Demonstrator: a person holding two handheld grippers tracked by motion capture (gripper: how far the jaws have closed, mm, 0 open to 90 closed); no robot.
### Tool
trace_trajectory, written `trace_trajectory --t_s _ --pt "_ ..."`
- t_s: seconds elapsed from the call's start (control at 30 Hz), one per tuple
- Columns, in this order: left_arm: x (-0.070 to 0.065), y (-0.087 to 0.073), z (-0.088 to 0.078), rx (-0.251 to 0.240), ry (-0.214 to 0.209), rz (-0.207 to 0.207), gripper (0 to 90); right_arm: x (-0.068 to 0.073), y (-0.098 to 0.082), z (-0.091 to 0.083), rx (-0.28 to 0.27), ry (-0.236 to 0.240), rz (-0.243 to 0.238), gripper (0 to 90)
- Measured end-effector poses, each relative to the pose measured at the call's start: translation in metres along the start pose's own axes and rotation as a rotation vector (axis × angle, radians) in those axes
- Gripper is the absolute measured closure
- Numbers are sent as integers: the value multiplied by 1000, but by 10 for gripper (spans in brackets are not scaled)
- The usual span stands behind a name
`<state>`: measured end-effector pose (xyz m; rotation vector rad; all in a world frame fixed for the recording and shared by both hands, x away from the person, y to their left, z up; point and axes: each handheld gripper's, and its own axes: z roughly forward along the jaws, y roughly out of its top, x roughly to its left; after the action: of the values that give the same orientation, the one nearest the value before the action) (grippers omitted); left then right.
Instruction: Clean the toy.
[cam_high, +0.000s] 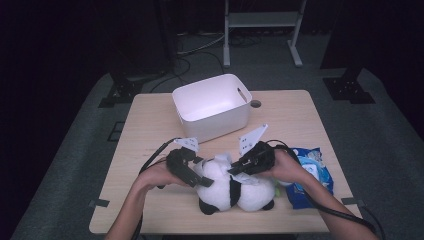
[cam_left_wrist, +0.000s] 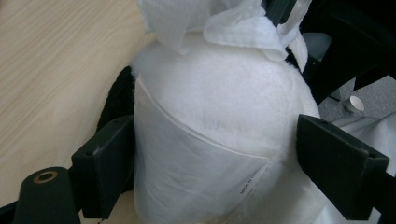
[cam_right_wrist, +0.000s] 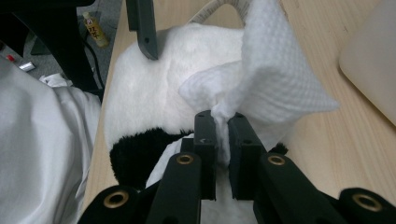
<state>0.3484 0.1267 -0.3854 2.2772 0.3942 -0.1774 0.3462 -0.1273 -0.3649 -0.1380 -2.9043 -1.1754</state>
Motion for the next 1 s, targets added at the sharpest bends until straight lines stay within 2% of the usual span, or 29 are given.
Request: trace_trajectory --t_s 0.03,0.07,0.1,0.17,0.27,0.37,0.47,0.5,0.57,0.67,0.83,1.0 --pt "0 0 0 0 0 0 139 1 -1 1 3 4 3 826" --pt "-5 3 0 -15 16 69 137 1 -1 1 1 8 5 826" --pt "-6 5 1 -17 22 87 136 1 -2 2 -1 8 3 826" --pt "-5 8 4 -15 26 71 96 1 -2 2 -4 10 10 826" --pt "0 11 12 -14 -3 60 59 2 -3 2 -8 14 6 826" --pt "1 12 15 -3 -12 70 44 2 -4 1 -8 13 6 826" --pt "1 14 15 19 -4 87 131 1 -6 2 -14 10 10 826" --pt "1 14 14 17 1 104 196 1 -6 2 -12 5 11 825" --pt "2 14 12 16 19 94 335 0 -5 2 -10 -6 7 825" --pt "4 13 10 -2 43 100 454 -4 -4 1 -10 -27 16 825" --pt "8 15 7 -46 84 141 557 -11 0 -1 0 -58 16 826" --pt "10 29 -1 -51 157 201 593 -18 4 -7 -10 -99 24 826"
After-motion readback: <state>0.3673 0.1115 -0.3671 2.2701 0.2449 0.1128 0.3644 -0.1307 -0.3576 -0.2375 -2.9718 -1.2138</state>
